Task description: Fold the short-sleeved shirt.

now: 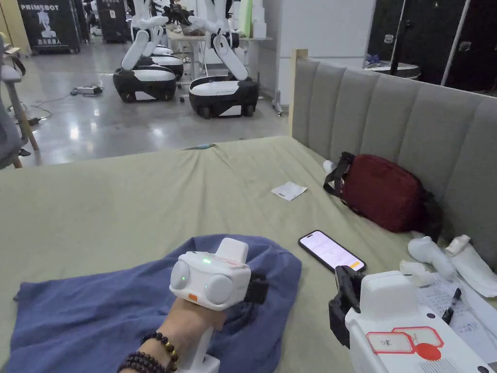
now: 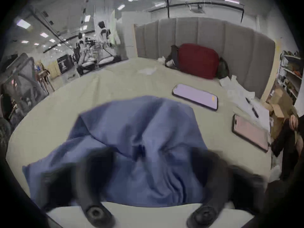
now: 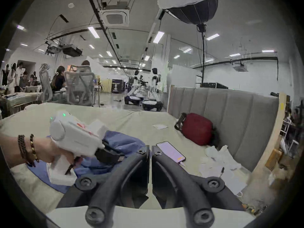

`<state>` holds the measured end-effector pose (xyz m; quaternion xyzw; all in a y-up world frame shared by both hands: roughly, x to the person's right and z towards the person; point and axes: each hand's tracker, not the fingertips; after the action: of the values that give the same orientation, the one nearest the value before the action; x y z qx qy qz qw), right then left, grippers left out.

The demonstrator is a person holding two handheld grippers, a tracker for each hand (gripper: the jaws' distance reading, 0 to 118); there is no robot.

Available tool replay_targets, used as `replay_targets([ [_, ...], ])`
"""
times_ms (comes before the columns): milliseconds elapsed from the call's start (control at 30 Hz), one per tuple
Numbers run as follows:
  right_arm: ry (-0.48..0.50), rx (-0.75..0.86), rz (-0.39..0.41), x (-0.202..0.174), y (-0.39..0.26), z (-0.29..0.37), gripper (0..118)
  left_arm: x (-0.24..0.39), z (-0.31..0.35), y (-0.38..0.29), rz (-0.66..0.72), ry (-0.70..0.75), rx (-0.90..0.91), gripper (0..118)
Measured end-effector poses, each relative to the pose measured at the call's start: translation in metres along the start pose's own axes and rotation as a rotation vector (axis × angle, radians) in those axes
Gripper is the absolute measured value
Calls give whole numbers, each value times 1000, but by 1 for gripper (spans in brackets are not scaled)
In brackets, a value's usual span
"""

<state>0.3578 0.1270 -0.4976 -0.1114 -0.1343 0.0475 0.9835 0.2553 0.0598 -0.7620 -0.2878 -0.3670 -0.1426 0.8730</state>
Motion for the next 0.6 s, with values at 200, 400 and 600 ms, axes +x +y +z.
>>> replay_targets([
  [200,53,8,-4,-24,9,-4,4,-47,132,6,158,21,309,113],
  [400,115,26,4,-57,16,-10,4,-69,255,-75,177,392,450,26],
  [600,160,23,13,-80,19,-17,7,-101,293,-136,277,528,345,0],
])
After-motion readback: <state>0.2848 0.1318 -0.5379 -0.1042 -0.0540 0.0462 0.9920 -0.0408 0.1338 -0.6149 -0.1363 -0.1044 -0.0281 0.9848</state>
